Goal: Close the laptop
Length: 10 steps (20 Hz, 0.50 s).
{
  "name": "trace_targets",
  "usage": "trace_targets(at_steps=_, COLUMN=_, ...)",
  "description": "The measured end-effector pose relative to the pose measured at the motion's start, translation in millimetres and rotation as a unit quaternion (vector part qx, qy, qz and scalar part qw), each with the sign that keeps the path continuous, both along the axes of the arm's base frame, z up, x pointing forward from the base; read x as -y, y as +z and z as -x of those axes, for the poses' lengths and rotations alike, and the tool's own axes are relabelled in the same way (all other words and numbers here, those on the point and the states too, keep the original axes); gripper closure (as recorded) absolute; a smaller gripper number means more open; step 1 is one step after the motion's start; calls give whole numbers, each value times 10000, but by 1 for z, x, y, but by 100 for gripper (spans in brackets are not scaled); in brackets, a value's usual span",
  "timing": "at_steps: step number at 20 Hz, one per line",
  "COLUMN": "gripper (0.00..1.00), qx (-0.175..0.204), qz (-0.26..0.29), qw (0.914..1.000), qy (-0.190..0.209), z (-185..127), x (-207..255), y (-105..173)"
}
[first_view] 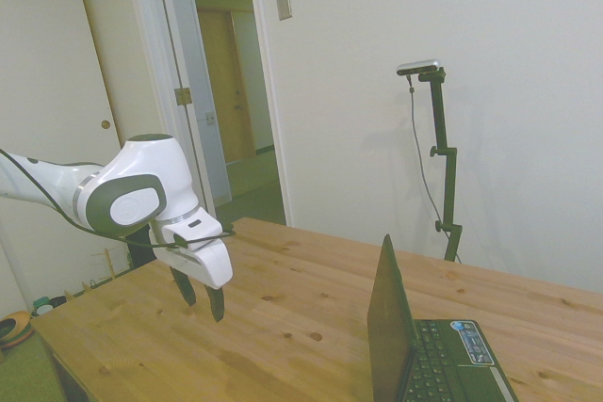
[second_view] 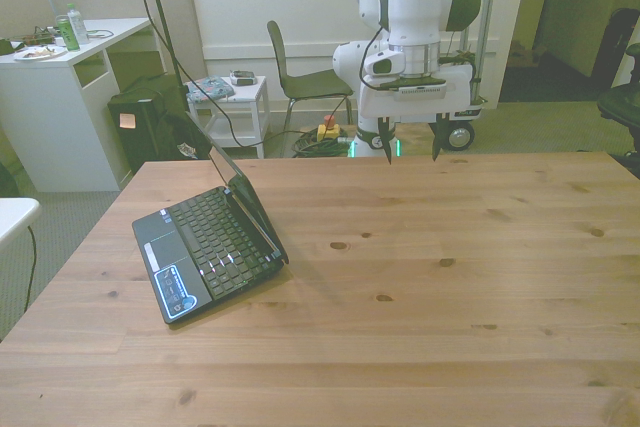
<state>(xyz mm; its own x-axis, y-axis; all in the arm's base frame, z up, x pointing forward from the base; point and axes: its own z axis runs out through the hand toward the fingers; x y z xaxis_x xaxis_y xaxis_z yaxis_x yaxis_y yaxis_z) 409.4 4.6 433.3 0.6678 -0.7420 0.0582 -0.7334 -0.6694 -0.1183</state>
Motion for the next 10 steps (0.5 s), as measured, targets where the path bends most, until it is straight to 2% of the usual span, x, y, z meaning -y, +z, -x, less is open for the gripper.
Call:
trace_targets(at_steps=2, gripper=0, qx=7, qz=57, qw=10000, qy=31, z=0, x=2, y=0)
trace_targets(at_steps=4, gripper=0, qx=210, qz=39, qw=9997, qy=-114, z=-3, x=11, y=5)
trace_targets(at_steps=7, gripper=0, qx=404, qz=-81, qw=9976, qy=-553, z=-2, x=47, y=16)
trace_targets(at_steps=10, gripper=0, qx=595, qz=-211, qw=9920, qy=-1097, z=0, x=91, y=34)
